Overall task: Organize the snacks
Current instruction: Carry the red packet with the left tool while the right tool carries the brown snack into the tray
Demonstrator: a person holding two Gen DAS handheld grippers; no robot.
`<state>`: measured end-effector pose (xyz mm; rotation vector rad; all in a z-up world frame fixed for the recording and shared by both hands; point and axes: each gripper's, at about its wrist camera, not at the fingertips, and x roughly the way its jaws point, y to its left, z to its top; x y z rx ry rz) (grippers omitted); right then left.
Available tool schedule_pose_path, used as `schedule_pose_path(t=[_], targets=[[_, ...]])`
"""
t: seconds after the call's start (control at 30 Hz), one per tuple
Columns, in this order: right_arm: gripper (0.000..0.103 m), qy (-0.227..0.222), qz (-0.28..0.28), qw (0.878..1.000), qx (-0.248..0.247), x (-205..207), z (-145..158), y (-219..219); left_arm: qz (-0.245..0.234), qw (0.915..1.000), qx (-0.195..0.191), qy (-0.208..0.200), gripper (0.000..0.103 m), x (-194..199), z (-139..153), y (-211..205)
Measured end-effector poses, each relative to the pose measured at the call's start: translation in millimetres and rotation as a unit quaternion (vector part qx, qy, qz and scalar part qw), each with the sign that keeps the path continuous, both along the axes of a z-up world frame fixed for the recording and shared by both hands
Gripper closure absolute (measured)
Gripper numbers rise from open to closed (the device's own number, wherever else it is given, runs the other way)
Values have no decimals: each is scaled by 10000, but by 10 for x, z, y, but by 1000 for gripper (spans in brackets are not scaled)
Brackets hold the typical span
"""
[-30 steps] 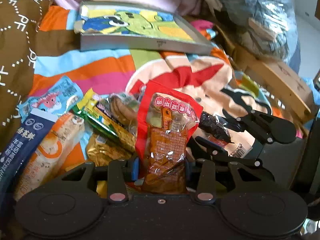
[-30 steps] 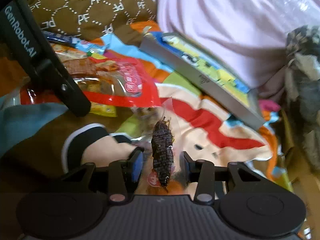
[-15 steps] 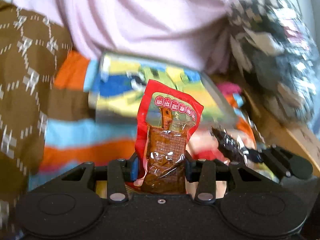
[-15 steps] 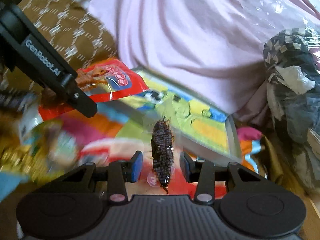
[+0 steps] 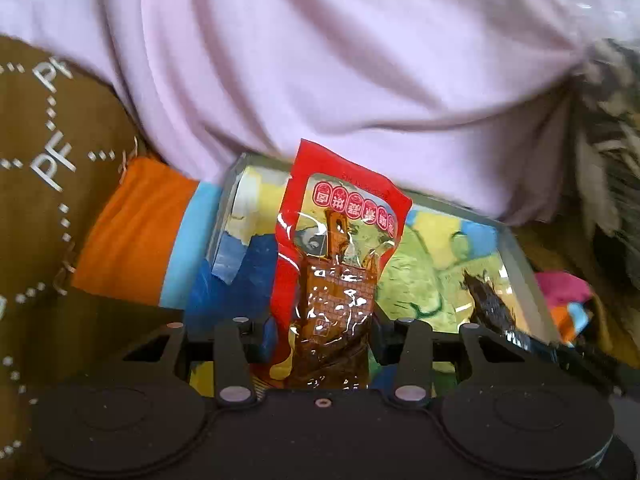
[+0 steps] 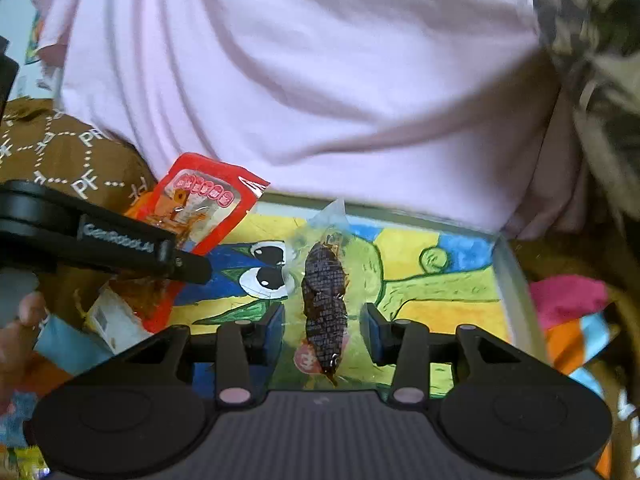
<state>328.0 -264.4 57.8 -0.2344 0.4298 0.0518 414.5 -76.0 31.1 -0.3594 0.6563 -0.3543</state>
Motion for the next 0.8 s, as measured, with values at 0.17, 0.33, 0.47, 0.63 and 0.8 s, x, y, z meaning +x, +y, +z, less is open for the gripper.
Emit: schedule_pose_path(t=[0.17,0.33,0.47,0.63,0.8], targets=[[57,228,-70,9994,230,185,-208,-66,41,9993,260,261,59,195,-94,-133],[56,329,-182,9981,485,250,-303,-115,12,9989,403,254,55,209,-150,-180],[24,145,-198,9982,552,190,-279,-130,99,9985,505,171,35,173,-118,-168],[7,-248,-220,9971,681,-26,-155,-148,199,9987,444,-131,18,-6,48,-83],[0,-759,-256,9925,918,-400,9,-170,285,9953,603,-698,2,-337,288,3]])
